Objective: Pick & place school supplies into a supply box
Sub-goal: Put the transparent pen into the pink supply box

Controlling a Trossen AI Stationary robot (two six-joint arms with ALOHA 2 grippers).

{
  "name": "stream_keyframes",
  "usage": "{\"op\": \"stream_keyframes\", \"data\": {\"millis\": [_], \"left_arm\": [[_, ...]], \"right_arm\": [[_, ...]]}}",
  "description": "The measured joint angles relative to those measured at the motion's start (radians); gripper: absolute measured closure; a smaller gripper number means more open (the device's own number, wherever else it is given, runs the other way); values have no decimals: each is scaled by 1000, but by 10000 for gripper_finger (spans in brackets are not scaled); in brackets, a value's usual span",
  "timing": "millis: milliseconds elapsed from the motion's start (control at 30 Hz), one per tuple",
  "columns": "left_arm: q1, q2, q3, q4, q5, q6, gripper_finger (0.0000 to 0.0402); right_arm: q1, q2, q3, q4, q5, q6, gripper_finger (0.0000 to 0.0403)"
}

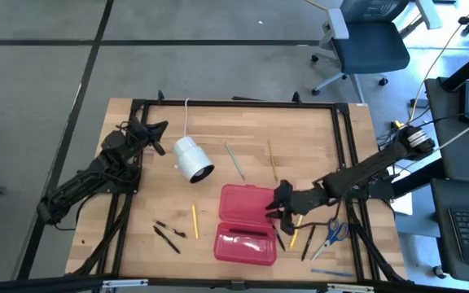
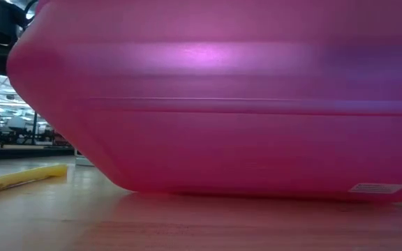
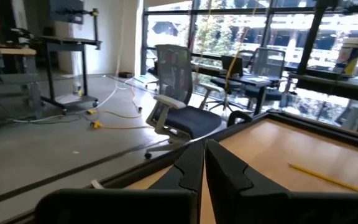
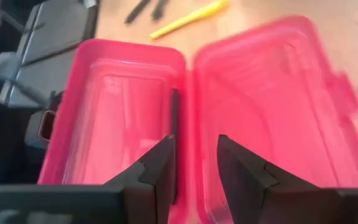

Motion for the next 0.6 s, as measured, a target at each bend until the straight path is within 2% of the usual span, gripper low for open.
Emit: {"op": "stream_keyframes", "data": {"millis": [267, 600], "left_arm": [[0, 3, 0, 0, 14, -9, 364], [0, 6, 0, 4, 98, -10, 282]], "right_arm": [[13, -24, -118, 136, 11, 64, 280], [13, -24, -152, 129, 11, 74, 280]]}}
